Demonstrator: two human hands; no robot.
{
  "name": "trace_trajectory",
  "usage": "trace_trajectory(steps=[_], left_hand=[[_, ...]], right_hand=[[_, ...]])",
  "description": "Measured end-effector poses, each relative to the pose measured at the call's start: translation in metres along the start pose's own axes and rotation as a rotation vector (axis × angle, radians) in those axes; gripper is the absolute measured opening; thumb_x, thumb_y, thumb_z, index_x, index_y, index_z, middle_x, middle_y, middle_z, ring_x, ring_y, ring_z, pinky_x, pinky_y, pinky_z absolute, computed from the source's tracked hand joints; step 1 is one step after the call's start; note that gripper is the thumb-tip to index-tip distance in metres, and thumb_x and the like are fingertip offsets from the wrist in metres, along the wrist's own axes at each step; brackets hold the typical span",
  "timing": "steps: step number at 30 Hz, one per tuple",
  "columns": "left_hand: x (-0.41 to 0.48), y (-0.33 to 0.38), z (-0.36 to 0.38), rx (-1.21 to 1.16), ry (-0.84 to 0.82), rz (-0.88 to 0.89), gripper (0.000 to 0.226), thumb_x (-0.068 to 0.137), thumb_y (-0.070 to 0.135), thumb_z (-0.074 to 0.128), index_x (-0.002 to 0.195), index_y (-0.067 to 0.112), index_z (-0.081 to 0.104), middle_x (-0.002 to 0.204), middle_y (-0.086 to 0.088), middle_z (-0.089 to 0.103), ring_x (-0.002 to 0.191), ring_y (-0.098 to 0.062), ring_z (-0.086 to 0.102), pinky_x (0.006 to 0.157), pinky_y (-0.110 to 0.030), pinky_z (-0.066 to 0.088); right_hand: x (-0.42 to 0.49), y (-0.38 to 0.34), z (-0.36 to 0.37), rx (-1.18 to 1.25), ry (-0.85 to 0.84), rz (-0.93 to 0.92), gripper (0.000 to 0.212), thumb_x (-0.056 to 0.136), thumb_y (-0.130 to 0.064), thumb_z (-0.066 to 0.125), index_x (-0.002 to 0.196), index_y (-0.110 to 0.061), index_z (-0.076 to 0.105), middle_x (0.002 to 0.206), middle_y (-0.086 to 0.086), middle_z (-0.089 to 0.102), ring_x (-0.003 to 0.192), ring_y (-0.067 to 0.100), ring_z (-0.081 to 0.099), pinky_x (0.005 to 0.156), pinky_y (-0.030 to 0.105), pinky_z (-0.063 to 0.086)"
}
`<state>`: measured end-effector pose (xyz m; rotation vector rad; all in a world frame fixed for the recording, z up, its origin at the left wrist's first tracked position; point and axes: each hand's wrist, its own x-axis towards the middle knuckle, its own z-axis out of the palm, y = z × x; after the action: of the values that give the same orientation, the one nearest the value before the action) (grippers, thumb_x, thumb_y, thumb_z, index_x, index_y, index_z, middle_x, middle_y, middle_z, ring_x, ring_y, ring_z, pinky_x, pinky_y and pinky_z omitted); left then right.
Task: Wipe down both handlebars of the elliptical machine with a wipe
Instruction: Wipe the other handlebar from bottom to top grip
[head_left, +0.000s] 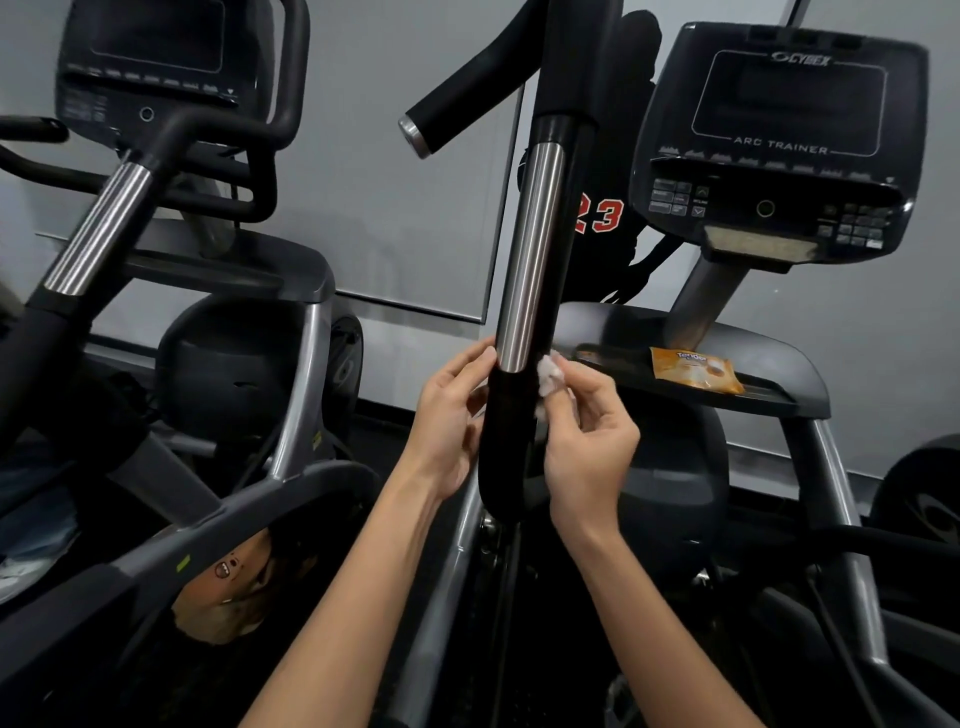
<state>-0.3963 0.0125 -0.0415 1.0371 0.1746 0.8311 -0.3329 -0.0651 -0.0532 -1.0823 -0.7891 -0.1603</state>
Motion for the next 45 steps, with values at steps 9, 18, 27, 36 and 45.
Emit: trace_trajectory(steps=[9, 18, 27, 36, 45], left_hand=[[-0.001, 0.003, 0.002, -0.003, 0.013, -0.020, 0.029, 0.095, 0.019, 0.048, 0.120, 0.010, 0.061, 0.099, -0.002, 0.068, 0.086, -0.014, 0.061, 0.059, -0.021, 0.050], [-0.001, 0.002, 0.004, -0.052, 0.051, -0.032, 0.025, 0.095, 0.016, 0.049, 0.117, 0.010, 0.057, 0.086, -0.003, 0.067, 0.066, -0.009, 0.062, 0.045, -0.014, 0.047], [-0.003, 0.003, 0.004, 0.000, 0.029, -0.015, 0.034, 0.097, 0.017, 0.045, 0.126, 0.005, 0.055, 0.087, -0.003, 0.061, 0.048, 0.000, 0.056, 0.034, -0.011, 0.036], [0.006, 0.004, 0.000, 0.018, 0.042, -0.011, 0.028, 0.095, 0.013, 0.046, 0.120, 0.008, 0.058, 0.090, -0.002, 0.065, 0.076, -0.009, 0.059, 0.046, -0.010, 0.044], [0.017, 0.012, 0.010, 0.018, 0.077, 0.050, 0.033, 0.095, 0.021, 0.051, 0.121, 0.002, 0.058, 0.095, -0.006, 0.065, 0.085, -0.015, 0.060, 0.071, -0.025, 0.045]], right_hand=[[0.028, -0.007, 0.009, -0.120, 0.008, -0.279, 0.013, 0.086, -0.002, 0.063, 0.097, -0.006, 0.068, 0.094, 0.001, 0.063, 0.089, 0.012, 0.062, 0.079, 0.025, 0.052], [-0.003, 0.010, 0.001, -0.309, -0.050, -0.580, 0.017, 0.082, 0.004, 0.066, 0.096, -0.004, 0.069, 0.099, 0.002, 0.059, 0.093, 0.018, 0.059, 0.082, 0.030, 0.050], [0.032, -0.002, 0.006, 0.054, -0.051, 0.087, 0.020, 0.091, -0.001, 0.053, 0.099, -0.015, 0.064, 0.097, -0.002, 0.067, 0.095, 0.006, 0.065, 0.088, 0.021, 0.052], [0.025, -0.009, 0.007, -0.335, -0.117, -0.640, 0.017, 0.081, 0.001, 0.067, 0.098, 0.000, 0.069, 0.101, 0.002, 0.054, 0.089, 0.020, 0.055, 0.079, 0.021, 0.048], [0.015, 0.004, 0.005, -0.518, -0.112, -0.760, 0.015, 0.083, -0.005, 0.067, 0.096, 0.000, 0.072, 0.101, 0.013, 0.060, 0.089, 0.023, 0.051, 0.078, 0.026, 0.046]])
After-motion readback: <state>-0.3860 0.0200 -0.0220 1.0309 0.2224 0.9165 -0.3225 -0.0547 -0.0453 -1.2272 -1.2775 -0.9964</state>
